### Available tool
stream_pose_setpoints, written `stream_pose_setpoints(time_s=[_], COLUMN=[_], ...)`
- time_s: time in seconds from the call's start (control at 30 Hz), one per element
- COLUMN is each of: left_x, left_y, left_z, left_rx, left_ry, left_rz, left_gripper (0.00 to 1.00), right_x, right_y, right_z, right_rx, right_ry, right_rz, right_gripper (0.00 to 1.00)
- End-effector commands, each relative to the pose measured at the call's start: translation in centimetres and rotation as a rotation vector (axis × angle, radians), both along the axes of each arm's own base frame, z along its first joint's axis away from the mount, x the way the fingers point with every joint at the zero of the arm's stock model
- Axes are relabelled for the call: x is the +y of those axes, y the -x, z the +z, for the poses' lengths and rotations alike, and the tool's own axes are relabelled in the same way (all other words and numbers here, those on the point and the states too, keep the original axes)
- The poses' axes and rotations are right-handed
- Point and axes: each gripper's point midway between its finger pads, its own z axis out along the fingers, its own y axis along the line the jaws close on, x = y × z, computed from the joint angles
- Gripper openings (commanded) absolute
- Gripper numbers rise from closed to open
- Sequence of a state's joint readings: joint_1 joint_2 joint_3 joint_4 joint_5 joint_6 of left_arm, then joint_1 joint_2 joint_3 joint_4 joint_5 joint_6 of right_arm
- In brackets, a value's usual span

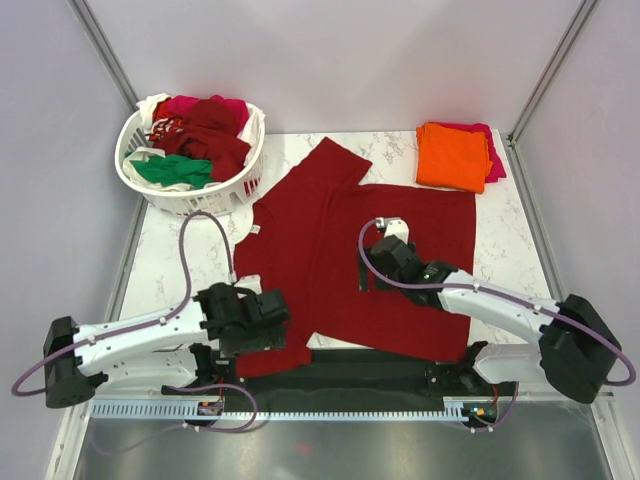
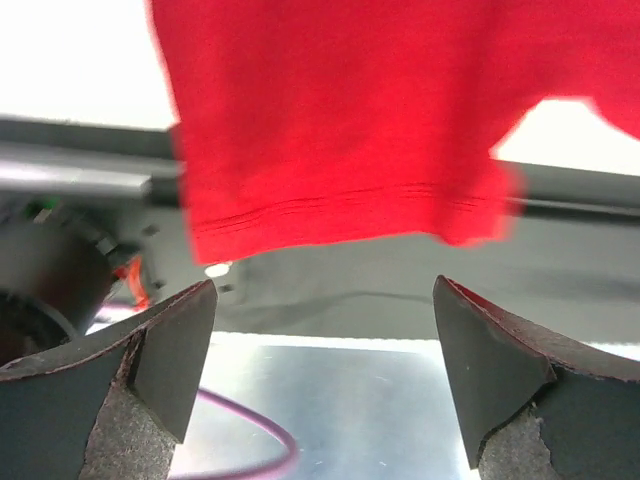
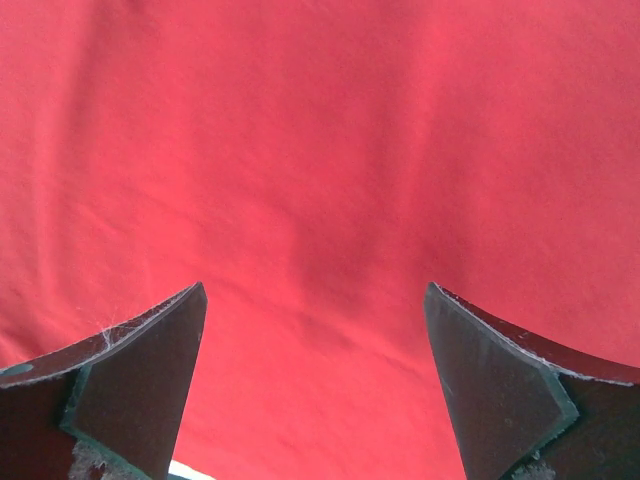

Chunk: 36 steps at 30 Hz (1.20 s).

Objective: Fold and stack the t-shirts
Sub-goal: Flatten the tshirt out, then fold the tshirt

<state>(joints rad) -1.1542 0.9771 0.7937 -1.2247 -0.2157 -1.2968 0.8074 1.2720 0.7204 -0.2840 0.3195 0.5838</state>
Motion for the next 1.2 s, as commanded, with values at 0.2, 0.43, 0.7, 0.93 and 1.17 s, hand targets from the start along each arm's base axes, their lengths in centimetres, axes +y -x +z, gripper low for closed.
stream_pose_setpoints(time_s=[0.2,0.43,0.7,0.93,1.17], left_x=[1.9,1.4,2.0,1.8,-0.9], left_y=[1.2,1.2,1.2,0.6,-1.6], left_z=[-3.5,-6.6,-9.1,-8.8,-4.7], left_rx=[0.020,0.035,0.026,-0.004,-0.120], left_ry=[-0.050,-0.078,-0.109,-0.109,0.070], left_rz=[0.261,0.258,0.258,0.246,0.187], left_gripper=[0.89,0.81,0.72,0.02,0.02], right_x=[-4.2,-4.9,-5.1,-4.5,-8.8], right_y=[2.2,3.2,3.8,4.8,5.3], right_z=[3.3,3.3,3.8,2.2,2.6], right_rx=[-0.092,-0.094,-0.103,-0.007,0.007], right_ry=[-0.017,-0.034,-0.070,-0.144,-0.056], right_rz=[-0.059,-0.046,-0.045,-0.111,-0.339], right_gripper=[0.98,0.98,0.98,0.98,0.98])
